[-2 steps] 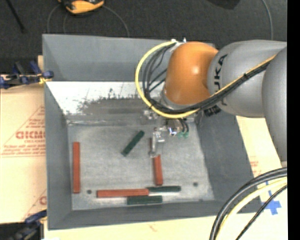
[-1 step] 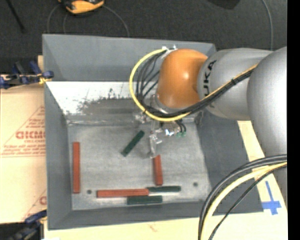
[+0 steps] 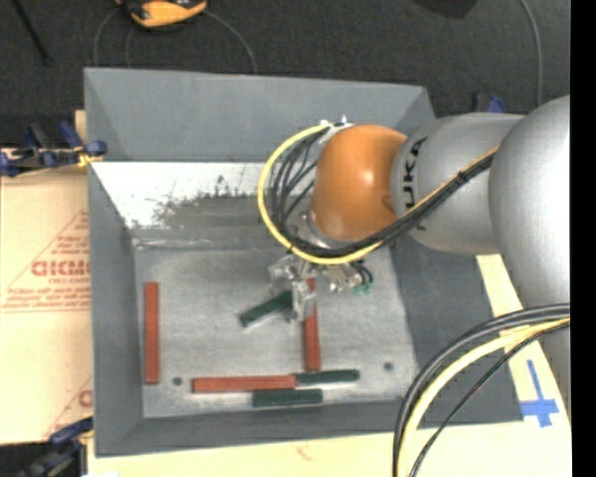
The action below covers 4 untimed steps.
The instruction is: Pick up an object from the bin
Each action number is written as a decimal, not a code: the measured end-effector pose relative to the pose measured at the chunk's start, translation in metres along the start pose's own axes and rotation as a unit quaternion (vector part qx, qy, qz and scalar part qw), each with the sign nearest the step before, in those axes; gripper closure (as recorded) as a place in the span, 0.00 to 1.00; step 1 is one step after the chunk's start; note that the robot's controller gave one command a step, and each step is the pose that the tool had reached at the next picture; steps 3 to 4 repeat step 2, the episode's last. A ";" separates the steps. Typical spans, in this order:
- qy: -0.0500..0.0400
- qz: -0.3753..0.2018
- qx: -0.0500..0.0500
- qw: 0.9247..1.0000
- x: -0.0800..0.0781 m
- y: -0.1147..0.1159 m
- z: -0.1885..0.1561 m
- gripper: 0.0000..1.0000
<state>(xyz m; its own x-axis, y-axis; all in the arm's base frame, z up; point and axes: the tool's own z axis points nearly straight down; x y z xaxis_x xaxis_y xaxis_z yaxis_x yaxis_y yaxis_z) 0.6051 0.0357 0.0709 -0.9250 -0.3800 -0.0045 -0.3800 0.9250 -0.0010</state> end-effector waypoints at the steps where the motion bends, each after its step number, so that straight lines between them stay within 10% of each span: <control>1: 0.000 0.000 0.000 1.000 0.000 0.000 0.000 1.00; 2: -0.005 0.021 0.003 1.000 -0.012 -0.047 -0.184 1.00; 4: -0.005 0.021 0.003 1.000 -0.012 -0.047 -0.184 1.00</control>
Offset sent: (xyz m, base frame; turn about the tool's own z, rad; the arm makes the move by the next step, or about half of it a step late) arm 0.0250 -0.0368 0.1775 0.0373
